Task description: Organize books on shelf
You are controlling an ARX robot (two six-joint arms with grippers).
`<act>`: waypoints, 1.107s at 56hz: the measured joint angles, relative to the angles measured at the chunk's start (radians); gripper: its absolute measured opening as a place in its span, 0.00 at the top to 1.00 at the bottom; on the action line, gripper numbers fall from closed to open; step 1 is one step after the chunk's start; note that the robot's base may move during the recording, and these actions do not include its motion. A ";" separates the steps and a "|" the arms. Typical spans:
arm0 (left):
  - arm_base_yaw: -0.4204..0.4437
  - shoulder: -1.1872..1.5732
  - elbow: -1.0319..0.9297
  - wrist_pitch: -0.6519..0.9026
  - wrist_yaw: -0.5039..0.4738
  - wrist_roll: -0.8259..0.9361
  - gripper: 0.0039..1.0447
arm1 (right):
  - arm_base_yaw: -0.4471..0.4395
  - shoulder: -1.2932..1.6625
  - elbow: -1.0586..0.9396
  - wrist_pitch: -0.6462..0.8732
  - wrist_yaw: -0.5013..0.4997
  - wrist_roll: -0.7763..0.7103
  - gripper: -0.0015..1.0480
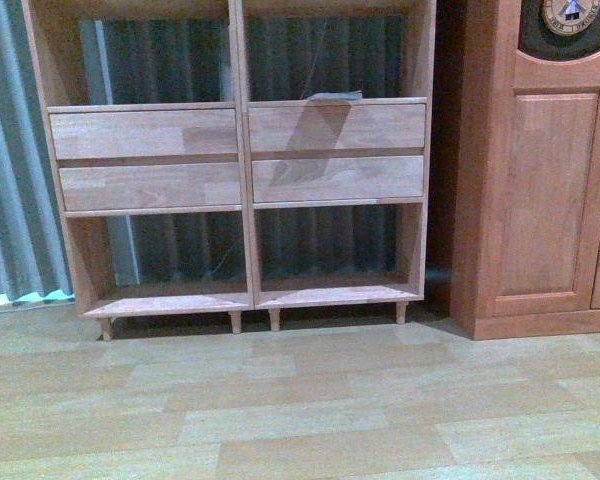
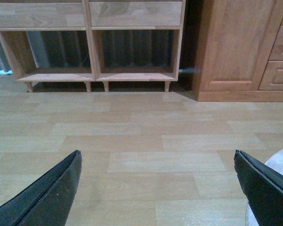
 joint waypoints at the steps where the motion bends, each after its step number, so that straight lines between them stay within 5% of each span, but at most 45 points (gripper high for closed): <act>1: 0.000 0.000 0.000 0.000 0.000 0.000 0.07 | 0.000 0.000 0.000 0.000 0.000 0.000 0.07; 62: 0.000 0.000 0.000 0.000 0.000 0.000 0.07 | 0.000 0.000 0.000 0.000 0.000 0.000 0.07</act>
